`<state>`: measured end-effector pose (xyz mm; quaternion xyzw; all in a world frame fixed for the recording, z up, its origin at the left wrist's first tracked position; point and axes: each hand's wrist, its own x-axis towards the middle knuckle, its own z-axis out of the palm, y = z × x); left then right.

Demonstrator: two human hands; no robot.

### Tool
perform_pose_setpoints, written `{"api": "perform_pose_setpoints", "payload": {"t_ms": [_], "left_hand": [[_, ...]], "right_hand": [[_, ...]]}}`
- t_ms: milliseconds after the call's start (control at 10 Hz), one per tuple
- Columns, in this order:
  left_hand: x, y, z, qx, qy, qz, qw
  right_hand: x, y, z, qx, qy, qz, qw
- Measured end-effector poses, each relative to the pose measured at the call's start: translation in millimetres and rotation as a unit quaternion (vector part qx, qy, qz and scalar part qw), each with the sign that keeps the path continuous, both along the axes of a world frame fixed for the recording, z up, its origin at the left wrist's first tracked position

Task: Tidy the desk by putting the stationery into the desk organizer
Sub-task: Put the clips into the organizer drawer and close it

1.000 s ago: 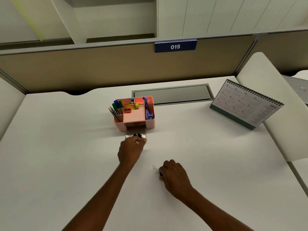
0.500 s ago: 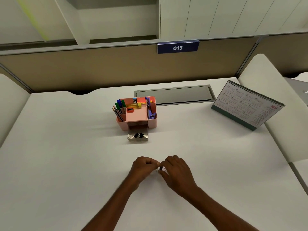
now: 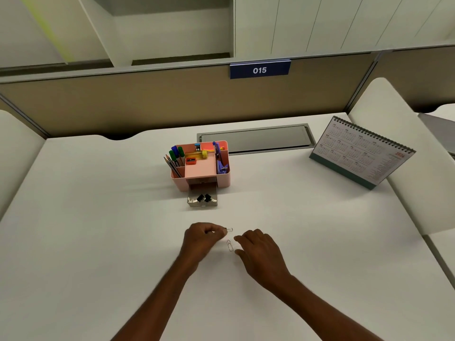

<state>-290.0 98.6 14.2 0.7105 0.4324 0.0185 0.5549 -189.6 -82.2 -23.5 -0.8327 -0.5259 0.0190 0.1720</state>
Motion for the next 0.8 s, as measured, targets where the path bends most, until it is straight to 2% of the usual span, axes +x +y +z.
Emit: {"api": "perform_pose_setpoints", "payload": {"t_ms": [200,400,600,800], "left_hand": [[16,50,18,0.136,-0.002,0.077,0.988],[41,87,18,0.264,0.068,0.063,0.96],[63,104,-3,0.301,0.171,0.014,0.938],[78,108,-16,0.296,0.232,-0.025,0.926]], "right_hand": [[0,-12,-3,-0.012,0.013,-0.006,1.0],[-4,-18,-6,-0.022,0.021,-0.006,1.0],[-4,-22,-9,-0.024,0.023,-0.008,0.999],[1,-26,-11,-0.025,0.021,-0.017,0.999]]}}
